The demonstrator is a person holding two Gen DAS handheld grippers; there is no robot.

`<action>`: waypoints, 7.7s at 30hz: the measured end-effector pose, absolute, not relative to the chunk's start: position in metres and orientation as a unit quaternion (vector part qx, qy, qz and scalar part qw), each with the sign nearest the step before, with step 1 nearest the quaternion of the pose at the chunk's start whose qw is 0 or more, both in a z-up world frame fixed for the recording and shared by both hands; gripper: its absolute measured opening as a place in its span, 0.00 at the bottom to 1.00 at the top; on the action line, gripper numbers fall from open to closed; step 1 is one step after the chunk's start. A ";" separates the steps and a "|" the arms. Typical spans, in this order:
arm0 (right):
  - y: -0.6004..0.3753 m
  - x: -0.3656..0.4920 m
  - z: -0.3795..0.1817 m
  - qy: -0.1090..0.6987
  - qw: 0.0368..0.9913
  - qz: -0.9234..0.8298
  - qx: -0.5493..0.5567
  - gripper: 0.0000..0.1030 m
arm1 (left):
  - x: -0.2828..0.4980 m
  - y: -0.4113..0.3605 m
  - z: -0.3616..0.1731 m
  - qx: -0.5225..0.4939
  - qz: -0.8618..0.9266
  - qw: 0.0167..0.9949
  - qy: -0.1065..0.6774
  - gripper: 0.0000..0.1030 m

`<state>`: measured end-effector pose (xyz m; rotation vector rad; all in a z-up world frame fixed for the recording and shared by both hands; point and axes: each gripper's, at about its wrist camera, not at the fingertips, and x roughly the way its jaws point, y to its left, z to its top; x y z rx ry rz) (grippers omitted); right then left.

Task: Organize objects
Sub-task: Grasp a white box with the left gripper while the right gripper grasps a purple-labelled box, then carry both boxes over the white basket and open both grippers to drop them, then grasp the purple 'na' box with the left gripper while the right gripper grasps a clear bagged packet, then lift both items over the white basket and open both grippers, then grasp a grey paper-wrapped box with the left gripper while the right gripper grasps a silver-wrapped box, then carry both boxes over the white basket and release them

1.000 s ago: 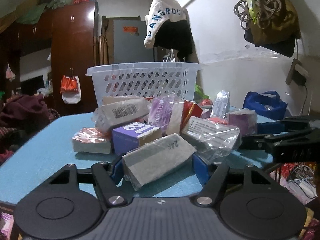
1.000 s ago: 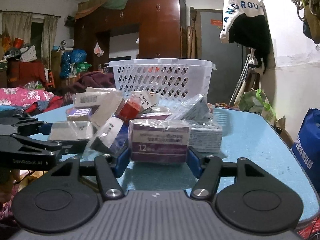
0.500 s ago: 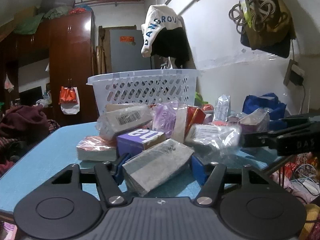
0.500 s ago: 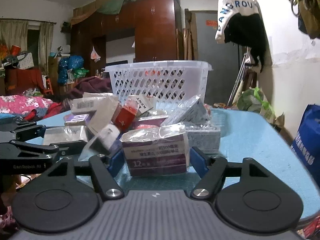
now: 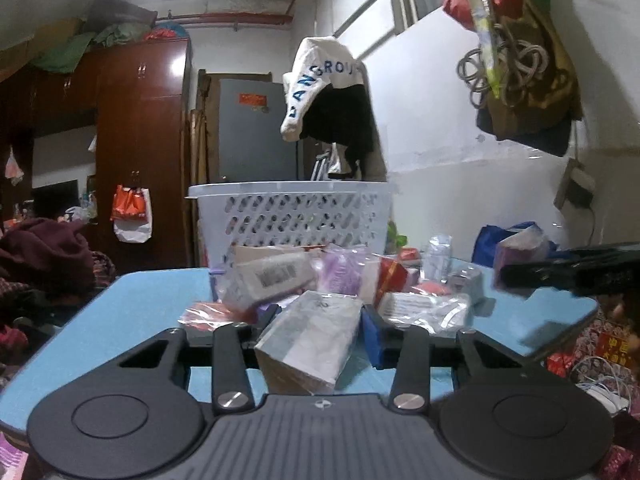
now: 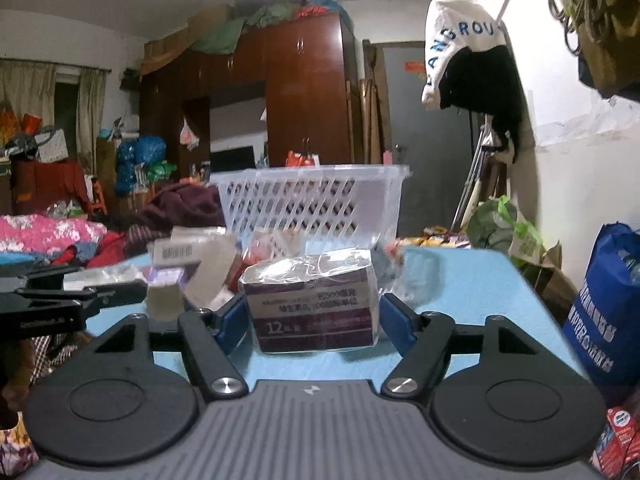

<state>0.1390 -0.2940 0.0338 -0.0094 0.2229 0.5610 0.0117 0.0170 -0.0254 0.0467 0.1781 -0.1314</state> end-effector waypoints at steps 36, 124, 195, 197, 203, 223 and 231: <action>-0.184 0.345 0.128 0.159 0.950 0.261 -0.058 1.00 | 0.271 0.058 0.095 -0.043 -0.055 0.979 0.189 0.96; -0.262 0.146 0.051 0.094 0.945 0.312 -0.016 0.47 | 0.043 0.055 0.002 0.011 -0.117 0.991 0.056 0.62; -0.303 0.195 -0.004 0.183 0.934 0.306 0.020 0.69 | 0.082 0.033 -0.038 -0.002 -0.069 0.987 0.145 0.70; -0.305 0.190 -0.001 0.173 0.937 0.303 0.019 0.69 | 0.077 0.037 -0.036 -0.004 -0.070 0.988 0.134 0.70; -0.309 0.181 0.005 0.155 0.944 0.291 0.014 0.69 | 0.071 0.046 -0.031 -0.007 -0.072 0.990 0.124 0.70; -0.197 0.320 0.143 0.137 0.953 0.260 -0.068 0.69 | 0.222 0.064 0.111 -0.069 -0.075 0.985 0.138 0.69; -0.167 0.397 0.136 0.234 0.942 0.223 -0.094 0.69 | 0.312 0.079 0.097 -0.092 -0.045 0.962 0.251 0.70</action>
